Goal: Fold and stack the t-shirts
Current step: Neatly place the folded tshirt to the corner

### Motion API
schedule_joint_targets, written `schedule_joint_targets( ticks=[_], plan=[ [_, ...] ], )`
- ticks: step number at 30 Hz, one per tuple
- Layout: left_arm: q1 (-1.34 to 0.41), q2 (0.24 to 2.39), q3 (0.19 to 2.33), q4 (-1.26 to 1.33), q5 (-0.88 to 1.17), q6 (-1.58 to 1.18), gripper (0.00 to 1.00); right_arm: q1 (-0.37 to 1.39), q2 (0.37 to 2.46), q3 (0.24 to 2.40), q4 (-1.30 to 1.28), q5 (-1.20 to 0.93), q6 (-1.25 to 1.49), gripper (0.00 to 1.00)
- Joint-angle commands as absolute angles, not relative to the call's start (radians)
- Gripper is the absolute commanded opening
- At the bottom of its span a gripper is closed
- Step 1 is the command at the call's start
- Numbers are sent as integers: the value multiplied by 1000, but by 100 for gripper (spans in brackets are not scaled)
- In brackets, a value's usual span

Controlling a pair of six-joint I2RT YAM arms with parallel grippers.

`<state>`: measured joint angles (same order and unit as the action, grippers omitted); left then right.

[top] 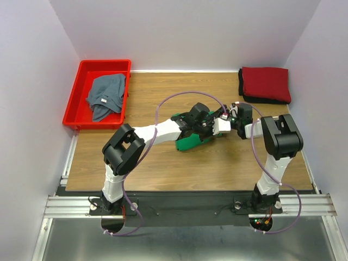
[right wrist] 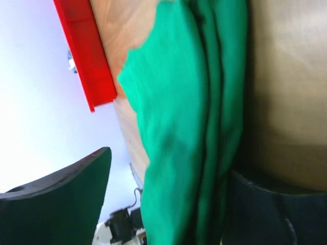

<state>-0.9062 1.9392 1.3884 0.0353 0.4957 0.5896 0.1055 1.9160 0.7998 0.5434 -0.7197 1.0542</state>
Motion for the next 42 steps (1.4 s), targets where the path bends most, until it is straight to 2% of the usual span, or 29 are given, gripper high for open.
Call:
schedule_joint_targets(
  ticks=[1, 4, 5, 7, 10, 11, 12, 13, 14, 16, 17, 18, 19, 21, 23, 24, 25, 26, 32, 42],
  plan=[
    [-902, 1882, 1443, 41, 526, 581, 0, 129, 1971, 822, 598, -597, 1066, 75],
    [-894, 1891, 1445, 41, 526, 583, 0, 140, 1980, 827, 598, -591, 1054, 64],
    [-891, 1894, 1445, 41, 529, 578, 0, 138, 1983, 828, 597, -586, 1049, 57],
    [-885, 1896, 1447, 41, 537, 574, 0, 138, 1996, 845, 591, -562, 1036, 53],
    [-884, 1890, 1448, 38, 532, 575, 0, 138, 2028, 912, 540, -543, 956, 36],
    [-882, 1888, 1448, 35, 529, 577, 0, 138, 2032, 935, 522, -538, 896, 22],
    [-879, 1885, 1448, 29, 526, 577, 4, 140, 2033, 966, 484, -528, 856, 19],
    [-870, 1878, 1454, 11, 522, 566, 26, 140, 2031, 1026, 395, -500, 779, 15],
    [-862, 1873, 1459, 5, 520, 549, 37, 138, 2031, 1064, 350, -485, 729, 12],
    [-836, 1861, 1469, -18, 532, 503, 51, 138, 2026, 1130, 224, -450, 629, 4],
    [-809, 1842, 1480, -50, 537, 474, 59, 138, 2016, 1184, 198, -434, 547, 4],
    [-795, 1833, 1483, -64, 535, 460, 60, 140, 2011, 1205, 169, -422, 502, 4],
    [-781, 1809, 1485, -95, 526, 453, 66, 140, 2008, 1232, 119, -399, 456, 4],
    [-740, 1786, 1485, -130, 519, 443, 66, 137, 1999, 1290, 56, -345, 341, 1],
    [-709, 1747, 1468, -169, 514, 436, 77, 135, 1997, 1334, 3, -310, 214, 1],
    [-677, 1734, 1457, -175, 506, 433, 77, 130, 1997, 1377, -39, -281, 178, 1],
    [-664, 1721, 1444, -173, 494, 425, 87, 126, 2000, 1396, -54, -273, 141, 1],
    [-654, 1700, 1421, -173, 479, 414, 90, 115, 2002, 1420, -67, -259, 77, 1],
    [-592, 1638, 1359, -161, 420, 362, 92, 23, 2066, 1642, -159, -247, -84, 1],
    [-586, 1588, 1263, -103, 397, 316, 92, -52, 2215, 2061, -327, -229, -239, 1]
  ],
)
